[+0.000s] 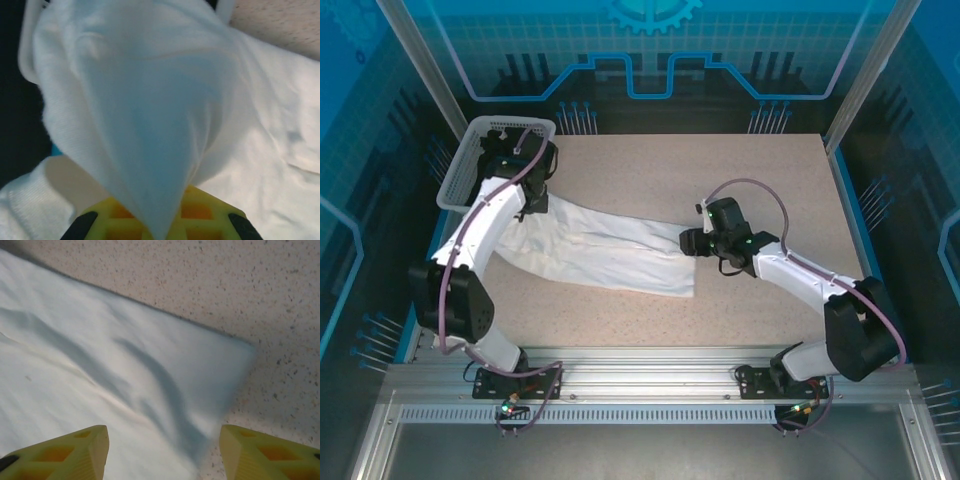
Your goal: Fold the inside-out t-shirt
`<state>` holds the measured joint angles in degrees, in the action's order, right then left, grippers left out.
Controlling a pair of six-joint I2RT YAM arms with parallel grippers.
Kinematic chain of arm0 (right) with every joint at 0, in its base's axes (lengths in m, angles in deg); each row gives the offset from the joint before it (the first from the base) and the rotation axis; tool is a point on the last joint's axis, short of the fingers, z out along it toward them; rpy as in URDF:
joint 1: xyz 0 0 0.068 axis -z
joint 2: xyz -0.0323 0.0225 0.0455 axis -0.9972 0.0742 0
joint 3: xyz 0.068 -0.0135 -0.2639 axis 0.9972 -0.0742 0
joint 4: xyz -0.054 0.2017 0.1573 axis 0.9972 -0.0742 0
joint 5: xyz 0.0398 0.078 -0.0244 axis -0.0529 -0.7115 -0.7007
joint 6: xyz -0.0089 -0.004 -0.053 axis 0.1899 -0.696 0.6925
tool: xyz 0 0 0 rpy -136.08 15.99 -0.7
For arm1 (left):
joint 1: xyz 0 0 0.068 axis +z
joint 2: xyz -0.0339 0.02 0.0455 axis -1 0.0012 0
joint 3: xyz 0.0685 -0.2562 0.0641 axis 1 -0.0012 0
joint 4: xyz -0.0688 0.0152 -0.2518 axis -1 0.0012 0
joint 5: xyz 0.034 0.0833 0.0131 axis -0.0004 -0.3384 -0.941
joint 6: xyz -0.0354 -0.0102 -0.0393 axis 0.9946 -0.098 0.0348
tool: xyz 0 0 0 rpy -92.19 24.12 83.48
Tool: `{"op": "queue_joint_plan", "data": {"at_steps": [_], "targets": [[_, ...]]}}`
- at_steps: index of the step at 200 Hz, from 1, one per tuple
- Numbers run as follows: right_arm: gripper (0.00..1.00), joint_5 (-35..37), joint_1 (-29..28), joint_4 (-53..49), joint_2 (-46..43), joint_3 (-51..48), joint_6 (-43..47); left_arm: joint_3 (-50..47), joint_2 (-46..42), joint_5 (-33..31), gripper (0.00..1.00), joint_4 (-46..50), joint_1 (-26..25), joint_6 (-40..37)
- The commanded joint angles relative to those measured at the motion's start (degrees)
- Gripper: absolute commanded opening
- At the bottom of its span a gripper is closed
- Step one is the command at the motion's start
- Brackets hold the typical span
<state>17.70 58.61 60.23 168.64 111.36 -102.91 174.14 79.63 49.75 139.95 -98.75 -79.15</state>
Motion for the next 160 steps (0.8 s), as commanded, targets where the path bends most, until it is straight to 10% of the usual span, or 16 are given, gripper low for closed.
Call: {"op": "queue_joint_plan", "data": {"at_steps": [1,84,119,160], "targets": [[0.61,-1.78,1.12,-0.85,-1.25,-1.07,0.75,2.87,3.37,-3.4,0.0,6.64,-2.04,-2.74],[0.61,1.0,5.62,-5.93,-7.31,-3.13,1.99,10.86,14.65,25.75,0.0,1.37,-22.21,12.92],[0.61,2.13,7.07,-7.46,-8.72,-3.57,1.74,17.72,26.4,47.06,0.53,-10.92,-27.45,19.07],[0.62,-3.35,6.84,-2.27,-6.6,-4.65,-2.65,6.78,14.02,46.55,0.72,-18.61,-23.94,19.03]]}}
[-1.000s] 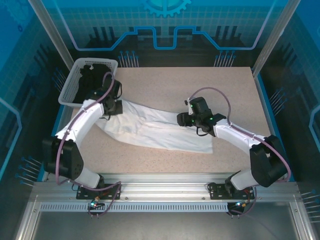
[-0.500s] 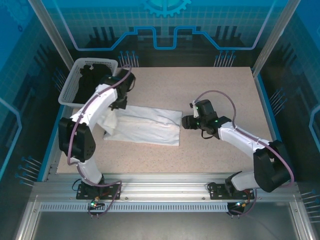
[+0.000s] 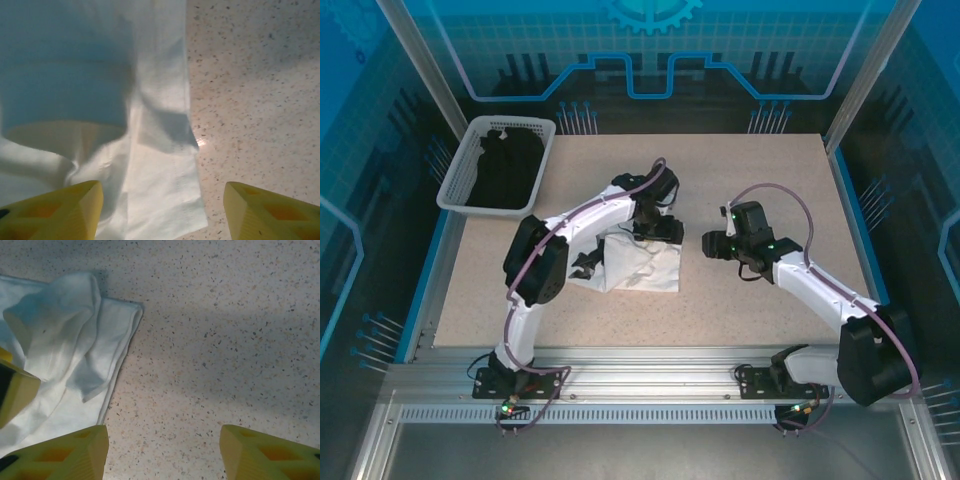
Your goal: Fold the inside-out t-shirt
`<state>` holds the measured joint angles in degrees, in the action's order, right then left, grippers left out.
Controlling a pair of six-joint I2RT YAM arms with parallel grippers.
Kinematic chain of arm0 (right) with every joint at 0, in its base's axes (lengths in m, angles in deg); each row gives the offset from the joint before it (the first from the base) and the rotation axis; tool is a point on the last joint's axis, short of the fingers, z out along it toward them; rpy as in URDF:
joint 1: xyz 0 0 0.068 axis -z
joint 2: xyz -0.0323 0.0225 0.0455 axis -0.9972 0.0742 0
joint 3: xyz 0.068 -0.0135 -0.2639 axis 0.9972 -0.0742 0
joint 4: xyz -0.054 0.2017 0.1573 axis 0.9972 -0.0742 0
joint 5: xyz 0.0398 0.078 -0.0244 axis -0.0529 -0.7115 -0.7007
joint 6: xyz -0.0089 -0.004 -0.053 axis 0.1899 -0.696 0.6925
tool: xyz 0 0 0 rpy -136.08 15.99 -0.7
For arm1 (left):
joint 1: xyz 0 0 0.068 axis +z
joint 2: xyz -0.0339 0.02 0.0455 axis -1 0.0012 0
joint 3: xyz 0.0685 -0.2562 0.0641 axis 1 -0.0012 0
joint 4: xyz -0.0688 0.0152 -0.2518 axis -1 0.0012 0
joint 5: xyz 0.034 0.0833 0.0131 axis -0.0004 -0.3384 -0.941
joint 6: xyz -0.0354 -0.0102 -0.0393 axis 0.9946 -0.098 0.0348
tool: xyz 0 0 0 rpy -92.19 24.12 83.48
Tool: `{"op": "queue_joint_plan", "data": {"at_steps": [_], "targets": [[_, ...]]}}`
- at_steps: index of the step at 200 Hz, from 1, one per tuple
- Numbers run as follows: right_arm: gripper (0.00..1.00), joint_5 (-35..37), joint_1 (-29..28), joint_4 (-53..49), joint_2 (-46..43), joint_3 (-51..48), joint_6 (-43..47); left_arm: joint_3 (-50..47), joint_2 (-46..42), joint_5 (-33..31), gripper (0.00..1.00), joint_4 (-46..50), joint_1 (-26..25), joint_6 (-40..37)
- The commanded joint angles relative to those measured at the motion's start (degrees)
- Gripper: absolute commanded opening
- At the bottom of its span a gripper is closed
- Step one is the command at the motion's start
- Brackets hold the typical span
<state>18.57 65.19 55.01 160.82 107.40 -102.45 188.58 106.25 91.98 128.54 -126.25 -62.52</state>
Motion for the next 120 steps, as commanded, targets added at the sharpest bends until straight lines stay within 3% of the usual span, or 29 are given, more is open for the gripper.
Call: {"op": "queue_joint_plan", "data": {"at_steps": [1,22,43,58,82,120], "targets": [[0.62,-4.42,0.21,3.17,1.47,-0.71,-3.26,-8.37,-13.19,4.28,0.73,-7.61,3.72,2.52],[0.64,-8.47,-2.6,6.54,7.53,2.71,-5.21,-25.89,-27.72,1.39,0.81,-14.49,8.18,4.35],[0.66,-9.31,-6.6,7.99,15.47,9.52,-5.44,-39.96,-35.23,0.3,0.87,-20.86,14.81,5.45],[0.68,-8.78,-8.55,8.24,21.05,14.46,-5.36,-42.79,-34.21,2.11,0.87,-22.37,17.93,4.42],[0.71,-7.7,-10.81,6.84,28.59,21.22,-5.36,-42.91,-29.36,8.45,0.87,-25.44,18.21,3.3],[0.73,1.73,-11.78,0.65,36.63,28.88,-4.45,-45.39,-25.13,16.17,0.85,-36.32,14.73,5.6]]}}
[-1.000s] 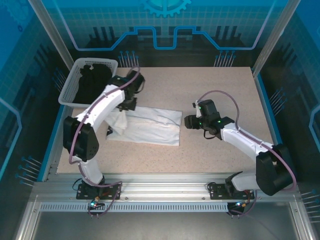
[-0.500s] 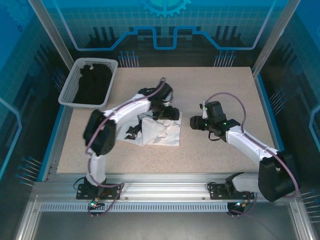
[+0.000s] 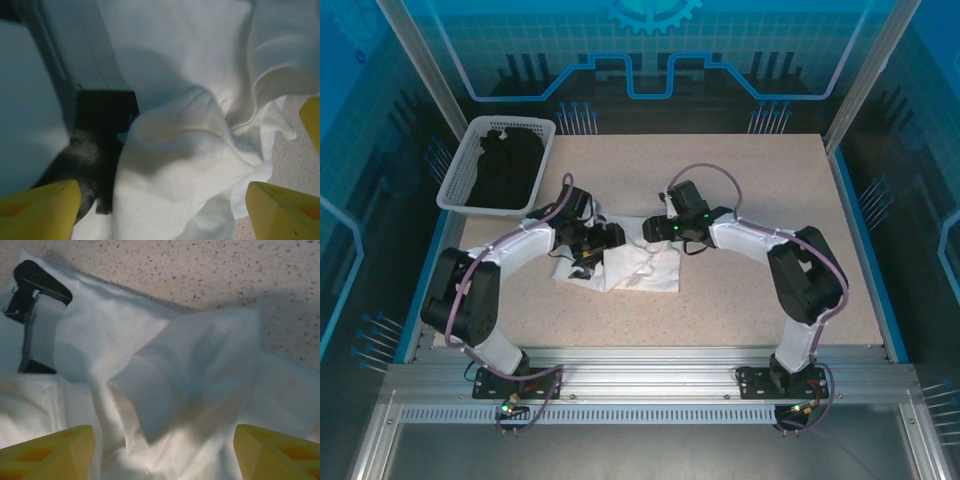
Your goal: Fold the inside-out t-shirt
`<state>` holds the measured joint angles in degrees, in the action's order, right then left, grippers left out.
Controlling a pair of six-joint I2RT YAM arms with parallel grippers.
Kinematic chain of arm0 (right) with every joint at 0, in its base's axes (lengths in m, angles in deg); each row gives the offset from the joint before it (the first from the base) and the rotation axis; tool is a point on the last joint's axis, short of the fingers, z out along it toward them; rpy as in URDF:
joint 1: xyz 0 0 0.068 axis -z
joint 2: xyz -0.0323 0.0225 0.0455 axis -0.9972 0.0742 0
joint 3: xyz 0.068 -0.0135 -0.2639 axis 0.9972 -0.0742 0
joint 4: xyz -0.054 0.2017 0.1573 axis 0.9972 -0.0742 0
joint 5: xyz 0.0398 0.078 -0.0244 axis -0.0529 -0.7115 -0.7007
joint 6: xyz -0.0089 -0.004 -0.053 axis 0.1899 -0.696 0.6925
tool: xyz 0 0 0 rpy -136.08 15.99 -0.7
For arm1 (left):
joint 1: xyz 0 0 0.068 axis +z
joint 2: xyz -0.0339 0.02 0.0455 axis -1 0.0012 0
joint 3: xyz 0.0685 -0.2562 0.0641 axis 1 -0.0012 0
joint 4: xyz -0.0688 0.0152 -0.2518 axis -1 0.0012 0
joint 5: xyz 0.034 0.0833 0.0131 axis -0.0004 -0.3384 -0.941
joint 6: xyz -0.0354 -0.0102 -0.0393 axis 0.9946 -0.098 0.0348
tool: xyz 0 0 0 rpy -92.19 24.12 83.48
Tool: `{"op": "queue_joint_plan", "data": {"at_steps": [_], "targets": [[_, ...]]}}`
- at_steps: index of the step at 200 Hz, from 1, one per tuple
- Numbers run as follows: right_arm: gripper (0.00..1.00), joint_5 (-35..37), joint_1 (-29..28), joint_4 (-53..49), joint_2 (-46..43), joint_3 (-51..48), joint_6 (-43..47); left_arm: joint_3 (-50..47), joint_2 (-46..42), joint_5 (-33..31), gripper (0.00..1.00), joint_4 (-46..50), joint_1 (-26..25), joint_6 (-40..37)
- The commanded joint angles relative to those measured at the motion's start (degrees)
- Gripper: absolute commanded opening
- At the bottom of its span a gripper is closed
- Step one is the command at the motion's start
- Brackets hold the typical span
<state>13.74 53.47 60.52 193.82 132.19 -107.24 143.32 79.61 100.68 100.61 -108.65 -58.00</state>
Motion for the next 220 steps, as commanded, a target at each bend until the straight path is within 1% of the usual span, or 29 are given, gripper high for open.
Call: {"op": "queue_joint_plan", "data": {"at_steps": [1,12,22,47,57,75,88,103,116,131,143,153,162,171,178,184,198,209,220], "targets": [[0.73,6.77,0.02,-5.08,3.7,4.23,0.41,-0.07,1.56,7.57,0.85,-8.43,-3.01,1.05],[0.7,8.8,1.21,-7.3,4.29,5.78,1.11,-0.14,1.97,8.74,0.83,-10.32,-5.04,1.45],[0.65,8.86,2.83,-8.23,4.16,6.25,1.91,-0.92,1.53,9.84,0.81,-12.52,-7.3,2.05],[0.44,2.68,8.32,-10.88,4.67,7.95,3.7,-2.26,0.25,10.55,0.81,-18.87,-15.15,3.02],[0.39,0.89,10.28,-12.49,5.23,8.79,4.2,-1.37,1.6,11.64,0.81,-20.07,-17.88,3.17],[0.38,-2.05,13.64,-14.19,5.54,9.26,4.8,0.71,4.58,12.33,0.81,-21.51,-21.53,3.1],[0.37,-4.67,16.15,-15.15,4.71,9.08,4.81,2.59,6.04,13.74,0.81,-21.23,-22.96,2.69],[0.41,-5.76,18.1,-15.31,1.96,7.42,5.03,3.48,5.63,15.28,0.81,-21.41,-23.79,2.19],[0.44,-6.73,18.78,-15.3,-1.41,5.15,5.83,3.14,3.07,15.0,0.82,-19.97,-23.41,0.51],[0.48,-10.27,17.68,-13.19,-6.15,0.87,6.13,0.67,-1.84,13.07,0.83,-18.83,-21.54,-1.28],[0.53,-14.0,14.91,-9.75,-9.14,-2.88,5.59,-2.5,-6.13,10.97,0.83,-17.91,-18.0,-0.59],[0.6,-14.12,11.67,-7.76,-9.93,-4.46,4.68,-5.17,-9.37,8.58,0.83,-16.08,-13.95,1.12],[0.65,-11.61,8.57,-7.8,-8.94,-3.79,4.65,-6.96,-11.25,7.22,0.83,-14.39,-10.04,2.49],[0.67,-8.01,6.52,-8.27,-7.08,-2.39,4.55,-8.35,-12.48,7.0,0.83,-13.01,-6.56,2.83],[0.68,-6.43,6.22,-8.37,-5.42,-1.33,3.94,-8.86,-13.12,6.02,0.83,-11.51,-4.46,2.99],[0.69,-6.49,6.55,-8.21,-3.95,-0.51,3.08,-8.92,-13.48,5.15,0.83,-9.91,-3.01,3.07],[0.69,-7.83,7.5,-6.56,-0.98,0.6,1.52,-9.24,-14.33,4.56,0.83,-8.0,-1.3,2.25],[0.69,-9.89,7.75,-5.79,1.25,1.96,1.21,-9.68,-15.1,3.52,0.83,-7.42,-1.23,1.35],[0.66,-11.36,7.58,-5.31,3.44,3.51,1.06,-10.48,-15.52,2.05,0.83,-7.46,-1.23,1.14]]}}
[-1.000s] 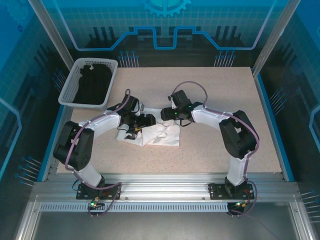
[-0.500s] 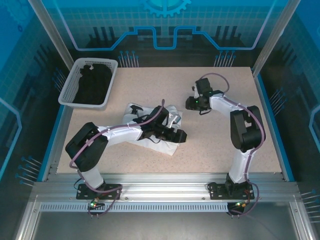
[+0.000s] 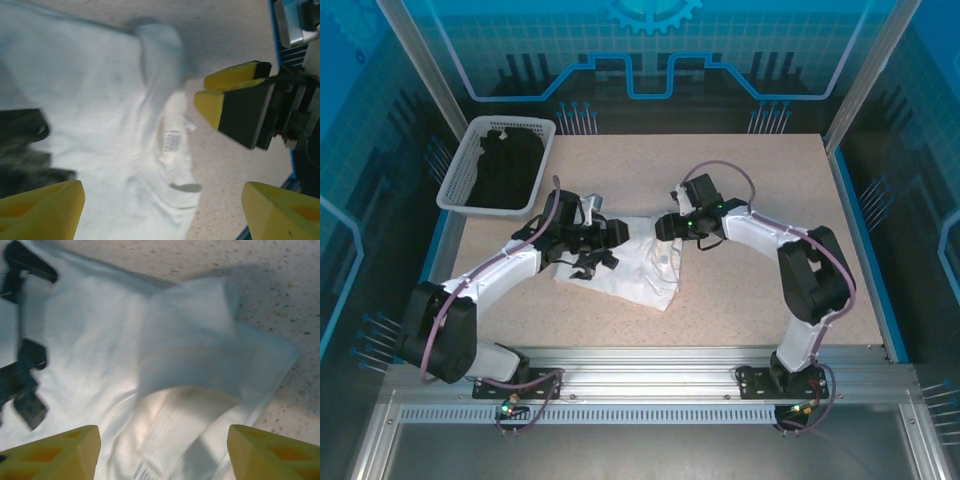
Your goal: Fold the inside-out t-shirt
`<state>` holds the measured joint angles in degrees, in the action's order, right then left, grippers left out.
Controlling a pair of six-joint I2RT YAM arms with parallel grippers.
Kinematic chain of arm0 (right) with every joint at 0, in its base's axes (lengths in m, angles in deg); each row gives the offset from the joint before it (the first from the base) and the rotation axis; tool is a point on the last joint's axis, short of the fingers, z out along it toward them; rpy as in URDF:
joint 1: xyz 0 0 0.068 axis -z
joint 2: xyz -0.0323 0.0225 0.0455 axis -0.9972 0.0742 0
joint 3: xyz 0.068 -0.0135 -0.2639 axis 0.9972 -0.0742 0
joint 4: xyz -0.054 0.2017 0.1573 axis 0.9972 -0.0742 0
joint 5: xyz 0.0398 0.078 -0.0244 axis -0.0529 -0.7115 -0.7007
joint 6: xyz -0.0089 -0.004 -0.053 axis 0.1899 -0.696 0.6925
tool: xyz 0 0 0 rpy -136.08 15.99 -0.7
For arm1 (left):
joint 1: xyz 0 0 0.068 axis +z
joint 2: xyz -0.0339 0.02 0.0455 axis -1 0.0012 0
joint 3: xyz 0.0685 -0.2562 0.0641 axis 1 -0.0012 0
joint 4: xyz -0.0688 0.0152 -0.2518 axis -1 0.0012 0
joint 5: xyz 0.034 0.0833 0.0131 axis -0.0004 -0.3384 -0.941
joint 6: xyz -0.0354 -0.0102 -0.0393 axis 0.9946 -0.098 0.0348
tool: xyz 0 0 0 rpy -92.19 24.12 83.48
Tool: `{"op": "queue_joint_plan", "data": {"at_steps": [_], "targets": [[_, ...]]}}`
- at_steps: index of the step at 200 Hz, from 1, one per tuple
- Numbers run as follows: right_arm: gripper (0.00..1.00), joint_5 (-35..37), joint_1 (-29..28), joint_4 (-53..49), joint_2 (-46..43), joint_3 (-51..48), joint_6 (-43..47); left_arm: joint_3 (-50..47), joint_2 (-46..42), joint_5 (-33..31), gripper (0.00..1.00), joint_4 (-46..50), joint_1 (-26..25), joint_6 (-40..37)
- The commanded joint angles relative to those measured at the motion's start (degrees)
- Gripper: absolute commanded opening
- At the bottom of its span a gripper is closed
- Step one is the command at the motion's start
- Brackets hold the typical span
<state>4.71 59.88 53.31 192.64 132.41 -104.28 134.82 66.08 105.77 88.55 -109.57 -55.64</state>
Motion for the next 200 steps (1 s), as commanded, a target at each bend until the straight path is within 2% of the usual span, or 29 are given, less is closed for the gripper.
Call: {"op": "queue_joint_plan", "data": {"at_steps": [1,13,31,46,63,92,119,138,160,181,200], "targets": [[0.66,-2.35,1.17,1.87,4.79,3.46,-1.87,-2.06,-2.0,-3.17,0.83,4.62,-0.31,-1.28],[0.58,-2.5,1.2,1.23,6.73,5.26,-1.8,-2.46,-1.76,-4.6,0.83,5.14,-0.25,-1.51],[0.31,-1.42,1.89,0.78,7.05,6.21,-0.94,-2.8,-1.44,-5.7,0.83,6.02,-0.15,-2.26],[0.13,-0.36,3.12,0.45,5.66,5.85,-0.55,-3.3,-1.75,-6.52,0.83,6.42,0.08,-2.73],[0.0,1.04,4.84,-0.35,3.45,4.26,-0.01,-3.68,-2.96,-7.49,0.83,7.34,0.71,-3.18],[0.0,1.67,6.87,-0.31,2.27,2.43,-0.39,-4.17,-5.16,-8.71,0.83,7.63,1.86,-3.81],[0.02,2.23,7.32,-3.53,9.07,6.94,-0.26,-2.75,-3.74,-9.49,0.83,7.97,2.22,-4.58],[0.13,3.18,7.6,-5.99,11.59,9.95,0.46,-1.33,-2.14,-10.94,0.83,7.95,2.32,-4.65],[0.34,4.43,8.1,-9.67,10.85,12.14,1.93,-0.01,-0.53,-12.68,0.84,6.61,3.09,-4.18],[0.44,6.1,8.21,-12.2,6.0,11.1,3.44,2.15,2.64,-12.59,0.84,4.88,4.44,-3.76],[0.51,6.53,7.71,-11.82,-1.38,5.71,3.45,5.19,7.42,-11.52,0.84,5.0,6.55,-3.27]]}}
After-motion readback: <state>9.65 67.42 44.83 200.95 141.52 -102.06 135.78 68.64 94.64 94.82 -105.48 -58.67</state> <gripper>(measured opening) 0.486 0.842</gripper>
